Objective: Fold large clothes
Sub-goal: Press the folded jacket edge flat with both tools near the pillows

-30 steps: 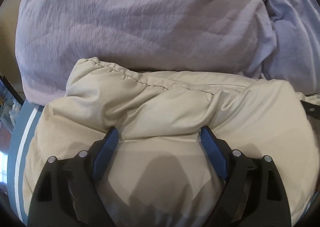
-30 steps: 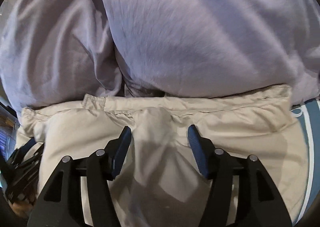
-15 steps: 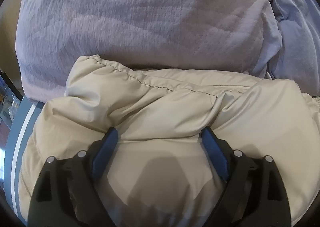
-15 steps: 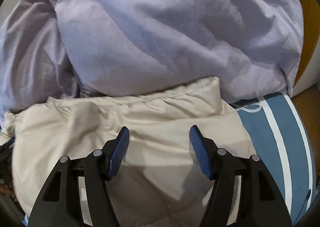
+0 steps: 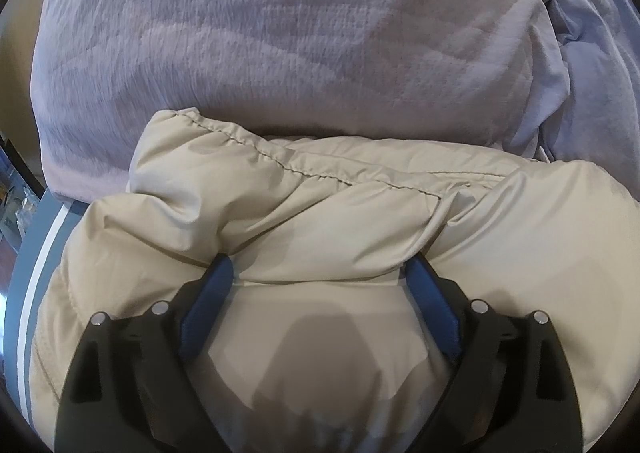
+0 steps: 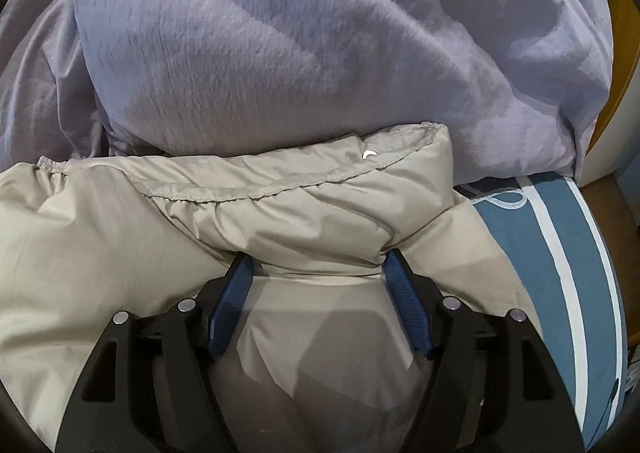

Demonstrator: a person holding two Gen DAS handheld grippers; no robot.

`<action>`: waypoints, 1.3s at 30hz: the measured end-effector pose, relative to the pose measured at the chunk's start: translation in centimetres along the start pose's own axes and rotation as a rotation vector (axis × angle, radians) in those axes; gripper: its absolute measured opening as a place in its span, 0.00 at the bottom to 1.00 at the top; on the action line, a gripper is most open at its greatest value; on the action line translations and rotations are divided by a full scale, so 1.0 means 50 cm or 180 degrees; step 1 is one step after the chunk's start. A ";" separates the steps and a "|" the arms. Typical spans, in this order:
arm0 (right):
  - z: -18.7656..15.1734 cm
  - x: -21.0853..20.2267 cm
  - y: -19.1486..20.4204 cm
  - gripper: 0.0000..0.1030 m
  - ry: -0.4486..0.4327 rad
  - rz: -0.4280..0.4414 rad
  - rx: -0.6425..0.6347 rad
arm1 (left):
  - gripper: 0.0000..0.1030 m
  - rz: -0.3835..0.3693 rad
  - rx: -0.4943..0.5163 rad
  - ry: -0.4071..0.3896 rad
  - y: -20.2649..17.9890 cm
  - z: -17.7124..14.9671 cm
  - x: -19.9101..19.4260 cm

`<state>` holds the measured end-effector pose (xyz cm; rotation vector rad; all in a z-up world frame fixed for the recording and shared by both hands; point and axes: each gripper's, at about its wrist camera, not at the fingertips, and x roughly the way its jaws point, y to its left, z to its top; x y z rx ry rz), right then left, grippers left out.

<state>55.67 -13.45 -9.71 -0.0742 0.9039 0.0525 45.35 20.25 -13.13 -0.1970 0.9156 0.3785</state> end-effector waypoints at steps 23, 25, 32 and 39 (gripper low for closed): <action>-0.006 -0.126 0.109 0.73 -0.0184 0.0708 -0.0053 | 0.86 -0.0639 0.0035 -0.0130 -0.117 -0.022 -0.128; -0.006 -0.123 0.131 0.73 -0.0164 0.0692 -0.0074 | 0.86 -0.0603 0.0103 -0.0144 -0.143 -0.020 -0.123; -0.014 -0.066 0.163 0.76 -0.0030 0.0574 -0.0163 | 0.88 -0.0380 0.0186 -0.0137 -0.170 -0.026 -0.075; -0.020 -0.030 0.175 0.80 -0.0028 0.0539 -0.0202 | 0.90 -0.0426 0.0074 -0.0102 -0.159 -0.032 -0.039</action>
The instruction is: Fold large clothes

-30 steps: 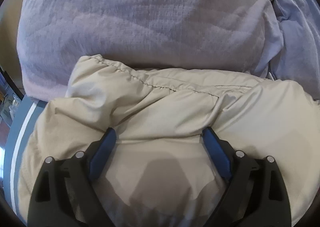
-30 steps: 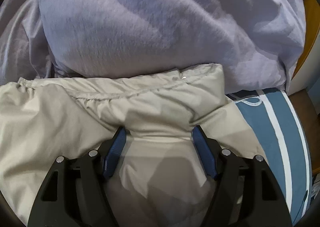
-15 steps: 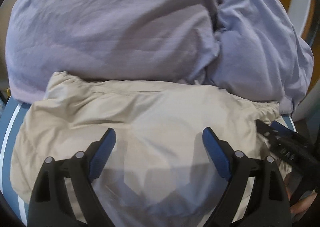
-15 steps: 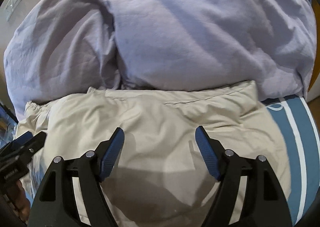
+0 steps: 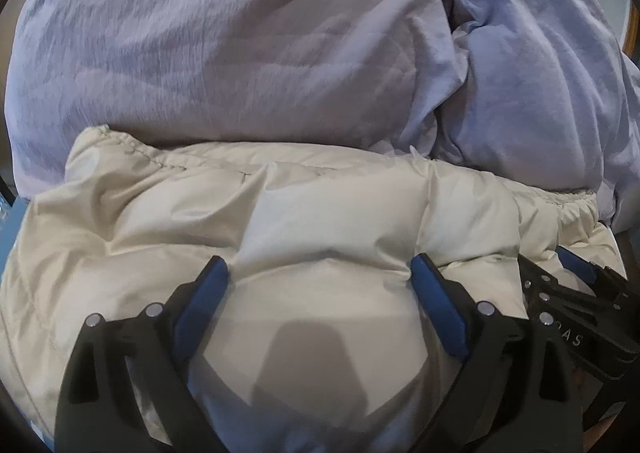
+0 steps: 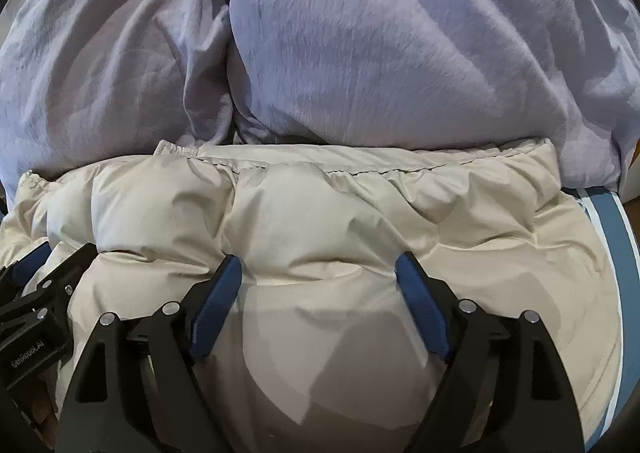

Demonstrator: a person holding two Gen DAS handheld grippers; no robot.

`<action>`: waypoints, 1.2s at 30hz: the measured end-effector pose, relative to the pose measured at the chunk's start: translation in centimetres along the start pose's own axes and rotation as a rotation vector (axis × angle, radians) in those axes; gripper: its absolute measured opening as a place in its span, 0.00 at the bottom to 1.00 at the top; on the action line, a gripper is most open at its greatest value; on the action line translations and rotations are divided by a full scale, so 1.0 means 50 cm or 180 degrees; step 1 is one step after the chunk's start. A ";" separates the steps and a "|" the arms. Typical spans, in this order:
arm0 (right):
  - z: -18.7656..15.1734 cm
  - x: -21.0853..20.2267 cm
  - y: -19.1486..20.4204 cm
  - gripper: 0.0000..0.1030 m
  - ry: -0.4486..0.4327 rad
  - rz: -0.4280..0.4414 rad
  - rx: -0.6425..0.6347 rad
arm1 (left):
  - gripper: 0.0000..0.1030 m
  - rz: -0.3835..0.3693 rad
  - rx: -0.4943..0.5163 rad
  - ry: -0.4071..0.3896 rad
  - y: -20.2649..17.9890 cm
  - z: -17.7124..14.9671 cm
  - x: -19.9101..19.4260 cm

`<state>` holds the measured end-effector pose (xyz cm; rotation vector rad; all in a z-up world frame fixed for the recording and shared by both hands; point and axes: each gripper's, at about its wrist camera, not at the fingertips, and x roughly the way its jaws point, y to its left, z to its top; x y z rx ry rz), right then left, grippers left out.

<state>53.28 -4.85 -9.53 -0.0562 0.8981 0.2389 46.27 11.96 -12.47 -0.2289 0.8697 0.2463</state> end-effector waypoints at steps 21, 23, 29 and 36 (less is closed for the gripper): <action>0.001 0.068 0.008 0.87 0.0021 -0.0012 -0.0015 | 0.93 -0.0018 -0.0053 0.0007 0.000 0.005 0.023; 0.007 0.064 0.005 0.87 0.0097 0.0021 -0.0020 | 0.92 -0.0027 -0.0060 0.0044 0.007 0.006 0.002; 0.008 -0.015 -0.049 0.87 -0.0137 -0.0066 -0.0036 | 0.91 -0.0064 -0.0130 -0.0032 0.064 0.007 -0.086; -0.011 -0.061 -0.170 0.87 -0.0218 -0.0378 0.0308 | 0.90 0.0310 -0.0365 -0.0058 0.193 0.008 -0.133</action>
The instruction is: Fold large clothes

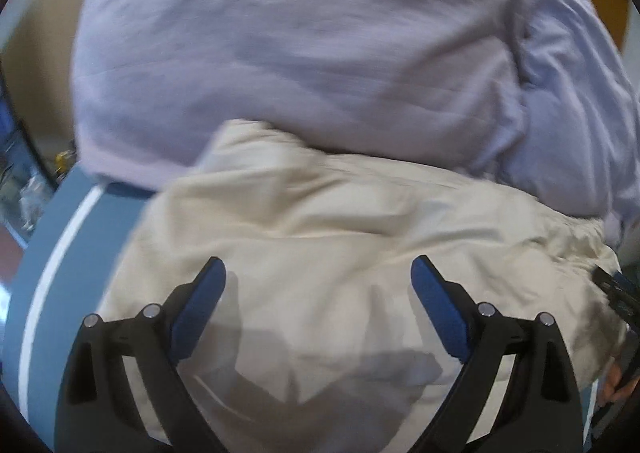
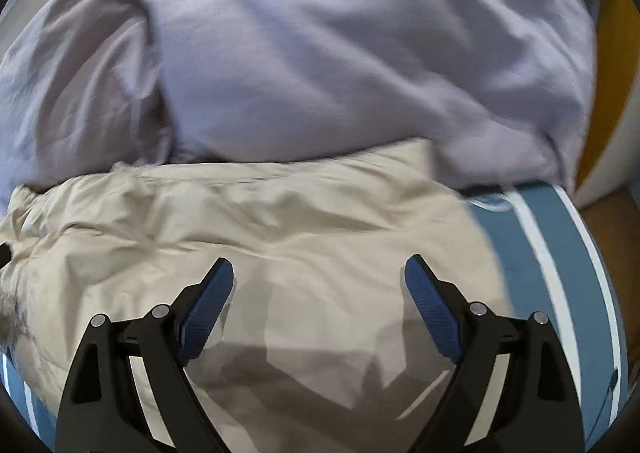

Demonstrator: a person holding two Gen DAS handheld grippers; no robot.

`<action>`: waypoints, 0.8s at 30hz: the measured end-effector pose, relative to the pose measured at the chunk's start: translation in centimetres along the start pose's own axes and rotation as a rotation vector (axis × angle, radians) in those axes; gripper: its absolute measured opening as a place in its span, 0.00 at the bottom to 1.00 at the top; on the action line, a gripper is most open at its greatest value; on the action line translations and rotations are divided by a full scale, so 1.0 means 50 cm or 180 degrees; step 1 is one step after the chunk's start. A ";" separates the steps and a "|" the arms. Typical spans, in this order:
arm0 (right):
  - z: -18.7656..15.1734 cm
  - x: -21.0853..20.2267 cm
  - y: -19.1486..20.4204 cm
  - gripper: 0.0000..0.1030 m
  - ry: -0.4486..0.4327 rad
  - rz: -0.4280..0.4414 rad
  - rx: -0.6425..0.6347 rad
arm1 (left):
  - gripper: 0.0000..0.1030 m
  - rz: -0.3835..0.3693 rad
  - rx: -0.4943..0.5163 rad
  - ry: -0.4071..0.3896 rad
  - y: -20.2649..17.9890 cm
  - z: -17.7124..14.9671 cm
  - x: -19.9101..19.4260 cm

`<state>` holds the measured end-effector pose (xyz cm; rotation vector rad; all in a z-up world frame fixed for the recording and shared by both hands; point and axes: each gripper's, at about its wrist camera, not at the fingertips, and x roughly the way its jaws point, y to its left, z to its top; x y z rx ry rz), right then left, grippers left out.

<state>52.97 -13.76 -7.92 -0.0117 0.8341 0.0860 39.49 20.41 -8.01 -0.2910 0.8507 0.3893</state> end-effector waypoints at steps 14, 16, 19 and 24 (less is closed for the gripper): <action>-0.051 0.033 -0.057 0.87 0.0149 -0.0238 -0.0001 | 0.90 0.0399 -0.0073 0.0148 0.082 -0.031 0.055; -0.052 0.040 -0.058 0.88 0.0169 -0.0243 0.0006 | 0.90 0.0435 -0.0050 0.0152 0.081 -0.035 0.062; -0.054 0.048 -0.055 0.88 0.0186 -0.0267 0.0008 | 0.90 0.0455 -0.0060 0.0164 0.085 -0.037 0.067; -0.051 0.028 -0.064 0.88 0.0243 -0.0217 0.0105 | 0.88 0.0378 -0.0103 0.0209 0.095 -0.035 0.036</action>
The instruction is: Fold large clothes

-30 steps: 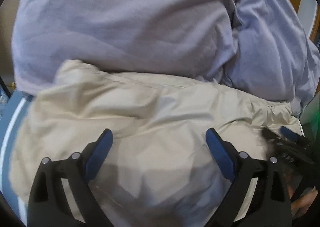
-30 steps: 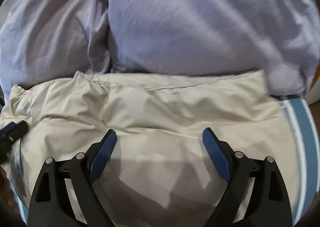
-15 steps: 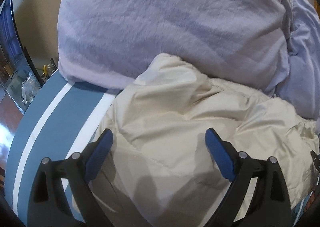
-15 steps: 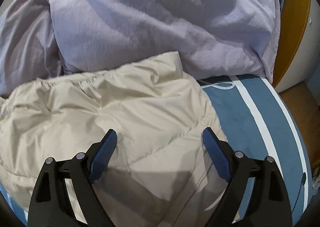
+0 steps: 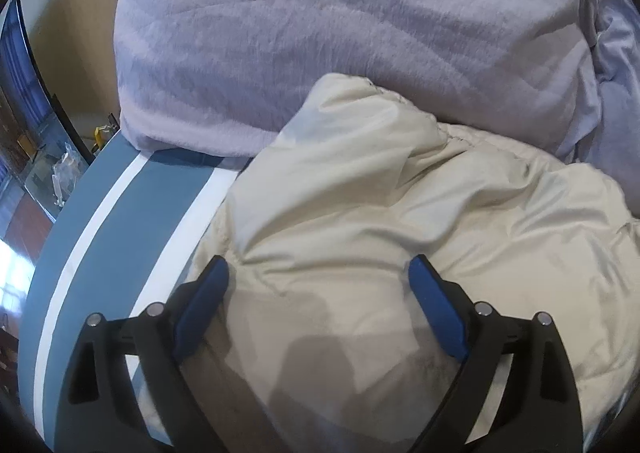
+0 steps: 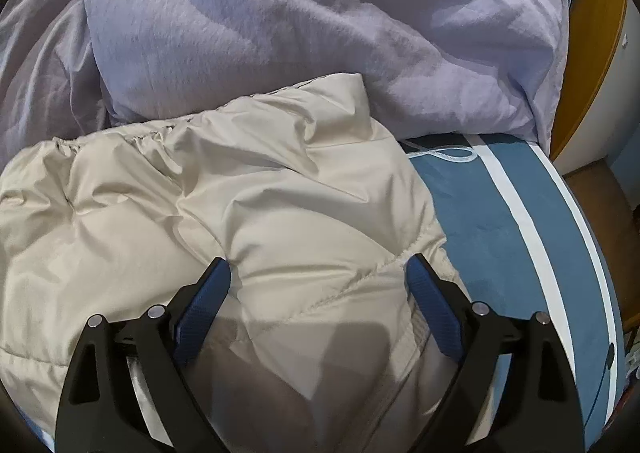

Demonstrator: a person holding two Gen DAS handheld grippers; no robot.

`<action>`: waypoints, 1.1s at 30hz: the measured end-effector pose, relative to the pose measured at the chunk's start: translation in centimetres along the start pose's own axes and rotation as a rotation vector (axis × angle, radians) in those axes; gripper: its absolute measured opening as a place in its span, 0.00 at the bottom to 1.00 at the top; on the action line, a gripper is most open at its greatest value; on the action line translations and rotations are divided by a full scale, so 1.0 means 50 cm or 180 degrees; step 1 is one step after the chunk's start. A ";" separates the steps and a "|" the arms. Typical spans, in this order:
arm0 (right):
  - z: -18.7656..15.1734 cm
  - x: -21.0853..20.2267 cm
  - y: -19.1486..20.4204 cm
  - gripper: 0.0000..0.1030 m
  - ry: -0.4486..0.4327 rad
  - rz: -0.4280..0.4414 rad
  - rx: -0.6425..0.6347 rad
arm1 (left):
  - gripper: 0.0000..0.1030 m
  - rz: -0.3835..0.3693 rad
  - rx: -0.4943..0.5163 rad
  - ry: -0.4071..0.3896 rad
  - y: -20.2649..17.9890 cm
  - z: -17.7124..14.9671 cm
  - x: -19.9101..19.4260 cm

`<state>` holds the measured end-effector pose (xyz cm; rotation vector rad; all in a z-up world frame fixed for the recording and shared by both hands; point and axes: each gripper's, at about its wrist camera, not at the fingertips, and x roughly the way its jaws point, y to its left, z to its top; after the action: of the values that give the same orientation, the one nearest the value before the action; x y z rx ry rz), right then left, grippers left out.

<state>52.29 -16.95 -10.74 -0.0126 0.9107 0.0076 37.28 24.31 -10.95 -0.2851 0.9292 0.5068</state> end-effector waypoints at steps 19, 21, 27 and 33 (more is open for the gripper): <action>-0.100 -0.039 -0.176 0.88 0.0666 0.0685 0.1188 | 0.88 -0.0525 -0.0914 0.0496 0.155 -0.083 -0.034; -0.108 -0.036 -0.177 0.88 0.0711 0.0745 0.1254 | 0.88 -0.0613 -0.1086 0.0555 0.161 -0.088 -0.019; -0.123 -0.037 -0.164 0.69 0.0708 0.0928 0.1391 | 0.78 -0.0703 -0.1297 0.0550 0.170 -0.093 -0.006; -0.114 -0.070 -0.140 0.43 0.0533 0.0754 0.1259 | 0.47 -0.0701 -0.1309 0.0425 0.170 -0.089 -0.024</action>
<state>45.72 -24.02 -11.45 0.4684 1.0640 0.0472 29.13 29.18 -12.66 -0.7932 0.9045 0.4760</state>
